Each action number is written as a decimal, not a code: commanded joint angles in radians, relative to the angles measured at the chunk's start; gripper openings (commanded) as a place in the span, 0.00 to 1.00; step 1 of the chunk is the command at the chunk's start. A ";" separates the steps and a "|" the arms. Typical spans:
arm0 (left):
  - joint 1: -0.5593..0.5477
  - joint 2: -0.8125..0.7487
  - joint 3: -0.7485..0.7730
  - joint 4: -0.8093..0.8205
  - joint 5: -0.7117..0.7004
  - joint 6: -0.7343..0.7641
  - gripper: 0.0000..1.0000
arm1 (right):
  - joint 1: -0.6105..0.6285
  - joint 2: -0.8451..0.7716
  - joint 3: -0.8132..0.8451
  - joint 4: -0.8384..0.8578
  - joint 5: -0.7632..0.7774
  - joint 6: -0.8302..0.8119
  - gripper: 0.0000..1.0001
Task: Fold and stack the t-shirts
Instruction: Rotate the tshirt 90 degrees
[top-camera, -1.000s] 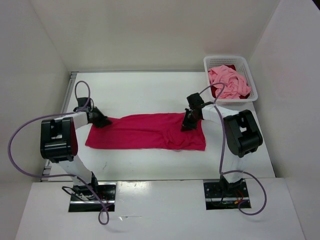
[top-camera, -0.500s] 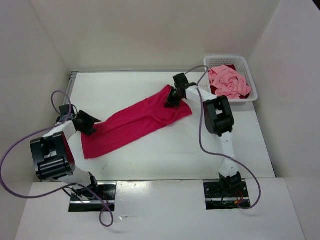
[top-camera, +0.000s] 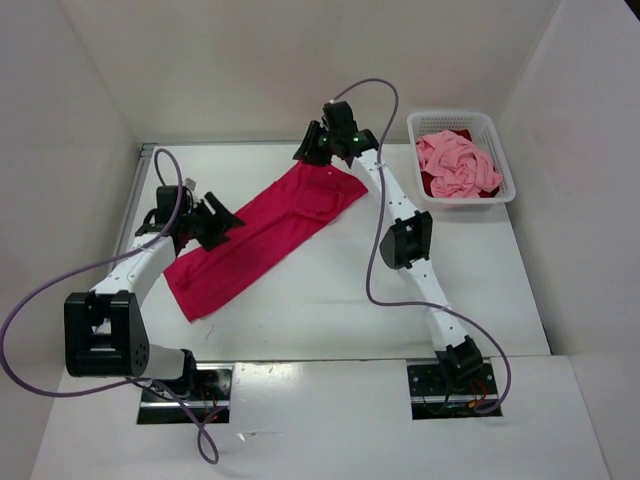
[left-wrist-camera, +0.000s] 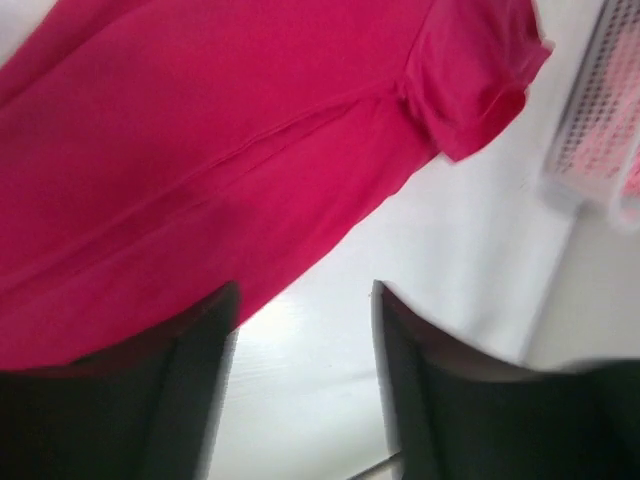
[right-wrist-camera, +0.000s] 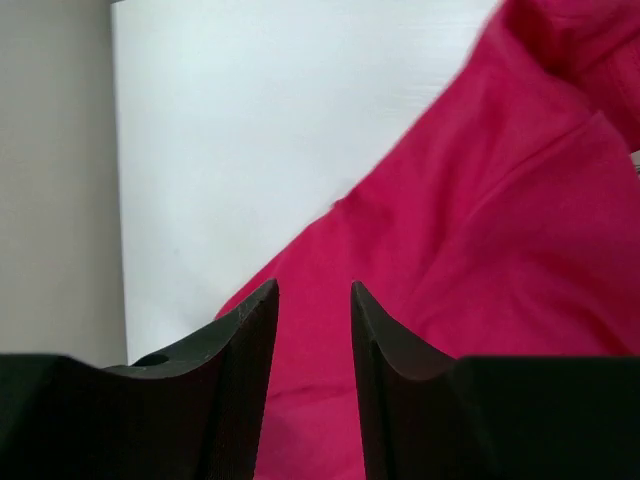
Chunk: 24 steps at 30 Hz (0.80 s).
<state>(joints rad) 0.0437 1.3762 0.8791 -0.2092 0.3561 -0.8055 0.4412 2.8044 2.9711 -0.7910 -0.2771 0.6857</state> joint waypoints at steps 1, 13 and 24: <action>-0.016 -0.019 0.024 0.010 0.029 0.042 0.56 | 0.021 -0.198 0.005 -0.115 0.010 -0.119 0.42; -0.025 -0.105 -0.014 -0.078 -0.043 0.126 0.23 | -0.041 -0.875 -1.387 0.311 0.070 -0.155 0.00; -0.119 -0.121 -0.005 -0.085 -0.014 0.135 0.24 | -0.090 -0.537 -1.242 0.352 0.196 -0.137 0.00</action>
<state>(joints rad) -0.0593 1.2869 0.8753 -0.2916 0.3222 -0.7025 0.3607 2.2299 1.6798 -0.4736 -0.1406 0.5484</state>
